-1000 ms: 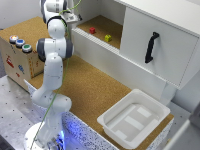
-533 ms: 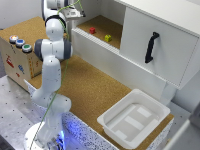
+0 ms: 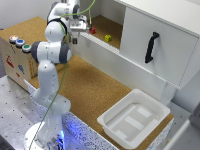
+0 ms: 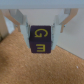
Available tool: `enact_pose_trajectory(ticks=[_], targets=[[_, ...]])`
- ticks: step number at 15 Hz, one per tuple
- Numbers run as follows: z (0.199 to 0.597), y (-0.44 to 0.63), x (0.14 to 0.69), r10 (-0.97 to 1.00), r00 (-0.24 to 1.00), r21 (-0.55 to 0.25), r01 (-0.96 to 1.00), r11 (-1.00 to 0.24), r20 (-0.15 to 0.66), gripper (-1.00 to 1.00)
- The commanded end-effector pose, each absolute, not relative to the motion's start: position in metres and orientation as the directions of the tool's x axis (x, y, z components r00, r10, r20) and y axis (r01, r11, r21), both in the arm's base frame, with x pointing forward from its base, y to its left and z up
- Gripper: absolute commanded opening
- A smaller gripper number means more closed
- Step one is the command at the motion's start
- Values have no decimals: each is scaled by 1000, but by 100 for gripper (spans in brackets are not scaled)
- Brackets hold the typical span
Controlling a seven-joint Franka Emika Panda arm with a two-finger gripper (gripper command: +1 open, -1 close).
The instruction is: Put the purple object on the table
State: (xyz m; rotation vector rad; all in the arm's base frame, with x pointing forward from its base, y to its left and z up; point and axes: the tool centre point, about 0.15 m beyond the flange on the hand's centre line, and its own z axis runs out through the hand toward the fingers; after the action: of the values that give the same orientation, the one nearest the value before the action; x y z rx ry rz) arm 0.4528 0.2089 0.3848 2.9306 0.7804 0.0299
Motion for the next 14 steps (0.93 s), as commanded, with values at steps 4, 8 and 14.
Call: enact_pose_trajectory(ticks=[4,8,14], targets=[[288,145,417,160,970,75,149,-986,181,-100],[259,136,414,88,993,50,84,-995,84,-100],[212,115,412,-80,995,-102,-86,-991,-59,-100]])
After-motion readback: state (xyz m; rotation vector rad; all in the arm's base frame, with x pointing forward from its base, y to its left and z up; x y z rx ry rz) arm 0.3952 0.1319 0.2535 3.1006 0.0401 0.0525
